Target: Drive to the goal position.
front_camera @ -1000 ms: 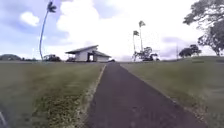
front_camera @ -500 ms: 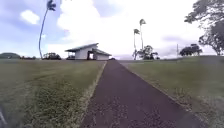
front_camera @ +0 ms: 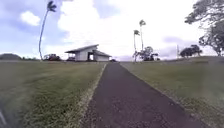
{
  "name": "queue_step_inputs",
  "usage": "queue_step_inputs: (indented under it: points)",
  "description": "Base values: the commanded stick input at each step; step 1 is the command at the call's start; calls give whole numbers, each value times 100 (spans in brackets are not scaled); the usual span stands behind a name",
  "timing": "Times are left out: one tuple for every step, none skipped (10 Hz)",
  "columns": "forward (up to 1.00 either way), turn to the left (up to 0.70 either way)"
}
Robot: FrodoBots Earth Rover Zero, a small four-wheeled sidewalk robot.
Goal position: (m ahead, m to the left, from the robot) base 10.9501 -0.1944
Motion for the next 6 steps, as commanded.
queue_step_inputs:
  points:
    - [70, 0]
    - [70, 0]
    - [70, 0]
    - [70, 0]
    - [70, 0]
    - [70, 1]
